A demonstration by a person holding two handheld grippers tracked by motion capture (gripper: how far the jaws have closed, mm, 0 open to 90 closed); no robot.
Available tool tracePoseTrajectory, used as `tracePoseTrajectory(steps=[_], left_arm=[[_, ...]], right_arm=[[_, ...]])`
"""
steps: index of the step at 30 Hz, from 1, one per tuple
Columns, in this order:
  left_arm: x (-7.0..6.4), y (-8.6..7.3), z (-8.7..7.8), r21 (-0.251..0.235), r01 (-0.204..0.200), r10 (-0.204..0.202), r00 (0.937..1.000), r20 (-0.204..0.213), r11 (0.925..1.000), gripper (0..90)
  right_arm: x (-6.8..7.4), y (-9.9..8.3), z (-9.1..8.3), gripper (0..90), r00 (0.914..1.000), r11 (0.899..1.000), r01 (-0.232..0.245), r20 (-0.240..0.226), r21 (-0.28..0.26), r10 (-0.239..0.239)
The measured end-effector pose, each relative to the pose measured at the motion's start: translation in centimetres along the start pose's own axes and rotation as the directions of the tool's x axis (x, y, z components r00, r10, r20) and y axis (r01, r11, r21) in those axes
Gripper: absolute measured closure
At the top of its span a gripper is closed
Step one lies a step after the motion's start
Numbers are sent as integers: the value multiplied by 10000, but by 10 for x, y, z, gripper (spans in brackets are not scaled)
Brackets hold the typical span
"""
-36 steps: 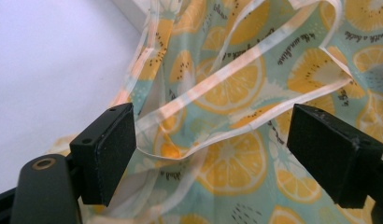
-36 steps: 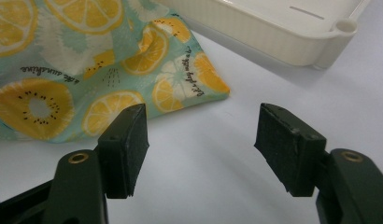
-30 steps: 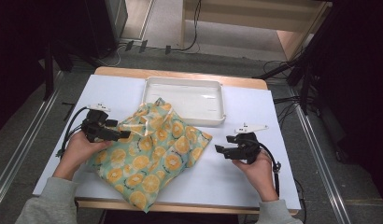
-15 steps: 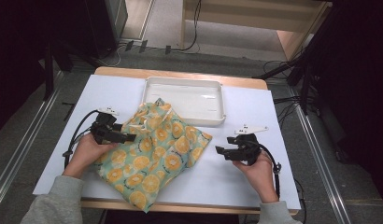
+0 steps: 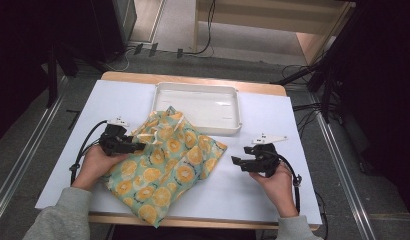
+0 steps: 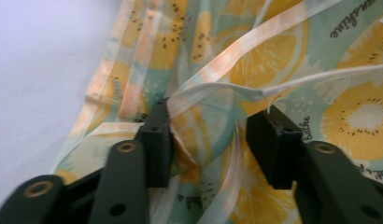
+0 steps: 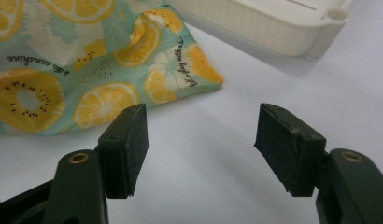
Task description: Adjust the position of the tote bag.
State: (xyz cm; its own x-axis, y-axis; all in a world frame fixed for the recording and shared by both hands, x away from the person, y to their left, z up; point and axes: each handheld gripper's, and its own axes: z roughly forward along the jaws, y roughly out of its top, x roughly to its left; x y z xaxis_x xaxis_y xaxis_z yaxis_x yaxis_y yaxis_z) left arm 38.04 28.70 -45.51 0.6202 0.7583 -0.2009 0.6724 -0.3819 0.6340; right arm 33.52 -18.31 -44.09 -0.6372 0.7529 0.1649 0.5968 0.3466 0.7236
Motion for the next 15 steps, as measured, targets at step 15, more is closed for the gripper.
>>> tracePoseTrajectory(steps=[15], left_arm=[[-4,3,-1,823,320,-321,9995,-1,9961,899]], right_arm=[[-1,0,0,368,9999,10000,-56,106,26,56]])
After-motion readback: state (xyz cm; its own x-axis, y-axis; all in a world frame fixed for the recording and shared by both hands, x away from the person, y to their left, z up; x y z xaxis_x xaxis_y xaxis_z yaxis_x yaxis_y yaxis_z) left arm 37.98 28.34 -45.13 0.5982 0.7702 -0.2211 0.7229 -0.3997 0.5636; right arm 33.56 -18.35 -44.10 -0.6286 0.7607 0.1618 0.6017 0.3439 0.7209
